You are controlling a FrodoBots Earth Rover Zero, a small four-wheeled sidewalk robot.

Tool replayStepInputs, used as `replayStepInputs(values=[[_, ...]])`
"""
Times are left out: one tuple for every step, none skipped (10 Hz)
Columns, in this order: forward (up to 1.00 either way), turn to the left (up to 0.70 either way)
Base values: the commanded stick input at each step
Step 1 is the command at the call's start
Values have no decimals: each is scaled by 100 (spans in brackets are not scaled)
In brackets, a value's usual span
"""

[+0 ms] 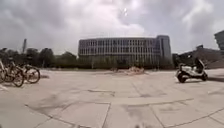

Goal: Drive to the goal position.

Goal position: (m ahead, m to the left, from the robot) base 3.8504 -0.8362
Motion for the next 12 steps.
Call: replayStepInputs(values=[[70, -10], [70, -13], [70, -13], [70, -11], [70, -9], [70, -8], [70, -6], [70, -4], [70, -2], [70, -1], [70, 0], [70, 0]])
